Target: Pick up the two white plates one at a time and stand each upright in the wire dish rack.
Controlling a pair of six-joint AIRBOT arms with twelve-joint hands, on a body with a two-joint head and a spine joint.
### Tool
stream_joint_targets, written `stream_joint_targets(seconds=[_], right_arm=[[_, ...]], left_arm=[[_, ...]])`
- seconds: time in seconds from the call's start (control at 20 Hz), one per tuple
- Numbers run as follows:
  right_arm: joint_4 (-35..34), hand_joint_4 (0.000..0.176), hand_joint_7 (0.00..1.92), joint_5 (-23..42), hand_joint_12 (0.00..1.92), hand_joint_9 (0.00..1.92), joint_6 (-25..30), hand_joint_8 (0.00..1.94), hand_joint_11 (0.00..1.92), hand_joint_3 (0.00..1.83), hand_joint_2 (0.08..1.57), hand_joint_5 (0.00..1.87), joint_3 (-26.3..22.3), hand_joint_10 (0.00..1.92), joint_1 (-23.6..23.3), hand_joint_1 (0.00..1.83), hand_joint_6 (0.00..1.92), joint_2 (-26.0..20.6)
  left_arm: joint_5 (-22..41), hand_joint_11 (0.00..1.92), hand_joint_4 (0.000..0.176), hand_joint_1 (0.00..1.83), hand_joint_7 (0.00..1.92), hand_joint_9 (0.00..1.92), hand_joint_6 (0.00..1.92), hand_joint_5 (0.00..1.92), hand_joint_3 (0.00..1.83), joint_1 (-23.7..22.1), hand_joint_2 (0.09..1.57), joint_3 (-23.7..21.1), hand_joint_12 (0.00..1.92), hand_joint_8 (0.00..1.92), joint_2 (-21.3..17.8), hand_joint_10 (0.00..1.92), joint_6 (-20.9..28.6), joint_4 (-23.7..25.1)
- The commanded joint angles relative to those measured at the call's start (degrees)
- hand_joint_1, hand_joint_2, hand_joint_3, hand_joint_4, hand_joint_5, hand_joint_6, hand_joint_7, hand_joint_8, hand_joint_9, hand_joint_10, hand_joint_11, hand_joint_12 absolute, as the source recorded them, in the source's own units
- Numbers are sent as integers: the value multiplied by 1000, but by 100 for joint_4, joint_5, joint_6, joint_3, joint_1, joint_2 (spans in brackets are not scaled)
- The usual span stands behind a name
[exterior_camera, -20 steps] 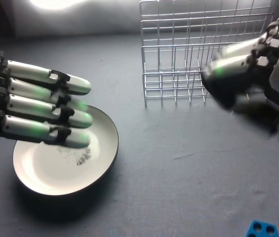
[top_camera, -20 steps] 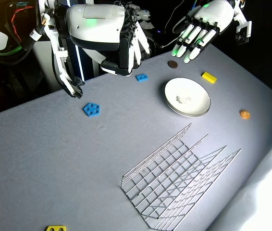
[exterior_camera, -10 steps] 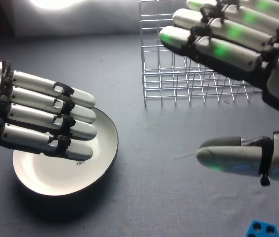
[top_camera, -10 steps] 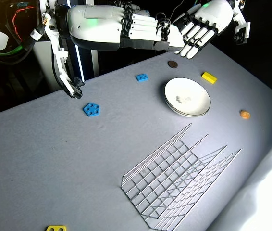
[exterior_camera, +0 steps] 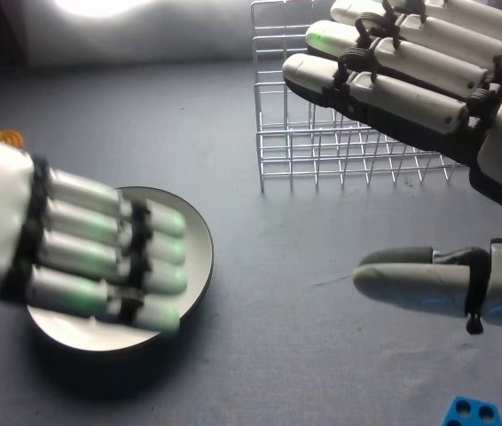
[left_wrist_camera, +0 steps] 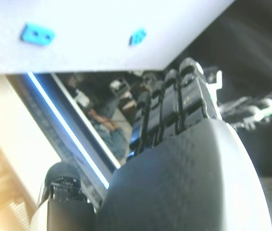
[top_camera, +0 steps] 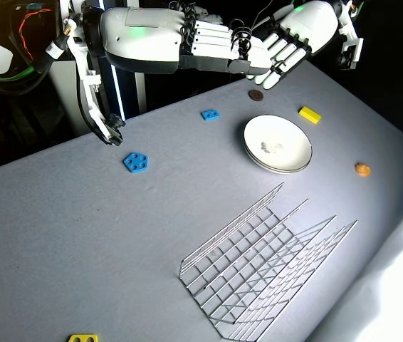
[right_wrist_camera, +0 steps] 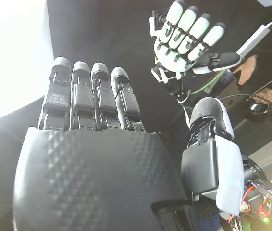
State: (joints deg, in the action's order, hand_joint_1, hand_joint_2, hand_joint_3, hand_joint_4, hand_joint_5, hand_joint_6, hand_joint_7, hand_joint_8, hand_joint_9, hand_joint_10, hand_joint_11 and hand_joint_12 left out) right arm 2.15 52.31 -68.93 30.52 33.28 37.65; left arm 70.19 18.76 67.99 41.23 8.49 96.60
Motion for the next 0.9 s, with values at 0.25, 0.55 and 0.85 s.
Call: stream_joint_targets(seconds=[0.25, 0.55, 0.85], right_arm=[[50, 0, 0, 602, 0, 0, -35, 0, 0, 0, 1158, 0, -28, 0, -88, 280, 0, 3], [548, 0, 0, 507, 0, 0, -536, 0, 0, 0, 1078, 0, -27, 0, -110, 794, 0, 46], [545, 0, 0, -172, 0, 0, -731, 0, 0, 3, 1111, 0, -26, 0, -168, 647, 0, 65]], left_arm=[[-252, 0, 0, 0, 2, 0, 2, 11, 6, 758, 1049, 467, 0, 1, 327, 0, -340, -1008], [-568, 0, 0, 0, 7, 1, 1, 13, 8, 1364, 1057, 585, 0, 1, 479, 0, -690, -1144], [-908, 0, 0, 0, 21, 1, 7, 34, 6, 1681, 1057, 658, 0, 6, 608, 0, -822, -1147]])
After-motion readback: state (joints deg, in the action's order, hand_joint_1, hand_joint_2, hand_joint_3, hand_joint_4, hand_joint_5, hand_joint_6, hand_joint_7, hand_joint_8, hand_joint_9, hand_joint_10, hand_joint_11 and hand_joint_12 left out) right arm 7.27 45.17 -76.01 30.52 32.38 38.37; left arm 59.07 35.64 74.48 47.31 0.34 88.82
